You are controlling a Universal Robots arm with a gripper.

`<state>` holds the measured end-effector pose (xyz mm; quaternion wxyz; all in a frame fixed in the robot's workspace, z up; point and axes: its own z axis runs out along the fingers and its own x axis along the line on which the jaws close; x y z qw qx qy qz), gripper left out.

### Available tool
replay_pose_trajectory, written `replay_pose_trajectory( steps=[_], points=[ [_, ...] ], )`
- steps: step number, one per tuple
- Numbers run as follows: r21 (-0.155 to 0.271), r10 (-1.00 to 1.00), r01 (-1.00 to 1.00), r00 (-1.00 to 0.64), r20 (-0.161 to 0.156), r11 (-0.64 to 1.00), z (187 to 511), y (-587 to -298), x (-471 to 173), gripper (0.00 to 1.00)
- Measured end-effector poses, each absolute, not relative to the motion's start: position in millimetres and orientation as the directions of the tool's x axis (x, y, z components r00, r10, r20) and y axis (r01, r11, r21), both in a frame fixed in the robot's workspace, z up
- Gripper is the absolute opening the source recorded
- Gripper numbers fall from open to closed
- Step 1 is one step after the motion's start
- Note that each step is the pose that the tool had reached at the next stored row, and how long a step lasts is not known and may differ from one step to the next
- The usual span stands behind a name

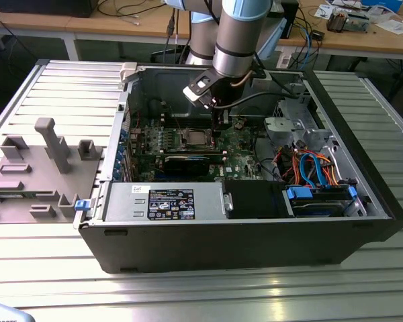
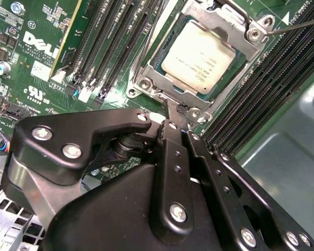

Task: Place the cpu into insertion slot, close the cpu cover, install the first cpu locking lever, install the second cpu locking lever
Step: 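Close the cpu cover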

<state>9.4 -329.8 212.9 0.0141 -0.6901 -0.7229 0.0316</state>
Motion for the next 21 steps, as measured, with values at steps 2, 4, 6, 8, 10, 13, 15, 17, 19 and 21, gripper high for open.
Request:
replay_pose_trajectory(
  steps=[2, 4, 6, 8, 10, 13, 15, 17, 19, 21],
  points=[
    [-0.065, 0.999, 0.997, -0.047, -0.023, 0.046, 212.5, -329.8, 9.4, 0.11],
    [-0.065, 0.999, 0.997, -0.047, -0.023, 0.046, 211.9, -329.7, 9.4, 0.11],
    [-0.065, 0.999, 0.997, -0.047, -0.023, 0.046, 211.7, -329.8, 9.4, 0.11],
    [-0.065, 0.999, 0.997, -0.047, -0.023, 0.046, 211.2, -329.7, 9.4, 0.11],
    [-0.065, 0.999, 0.997, -0.047, -0.023, 0.046, 210.7, -329.8, 9.4, 0.11],
    [-0.065, 0.999, 0.997, -0.047, -0.023, 0.046, 210.2, -329.8, 9.4, 0.11],
    [-0.065, 0.999, 0.997, -0.047, -0.023, 0.046, 209.8, -329.8, 9.4, 0.11],
    [-0.065, 0.999, 0.997, -0.047, -0.023, 0.046, 209.6, -329.8, 9.4, 0.11],
    [-0.065, 0.999, 0.997, -0.047, -0.023, 0.046, 209.3, -329.8, 9.4, 0.11],
    [-0.065, 0.999, 0.997, -0.047, -0.023, 0.046, 208.8, -329.8, 9.4, 0.11]
  ],
)
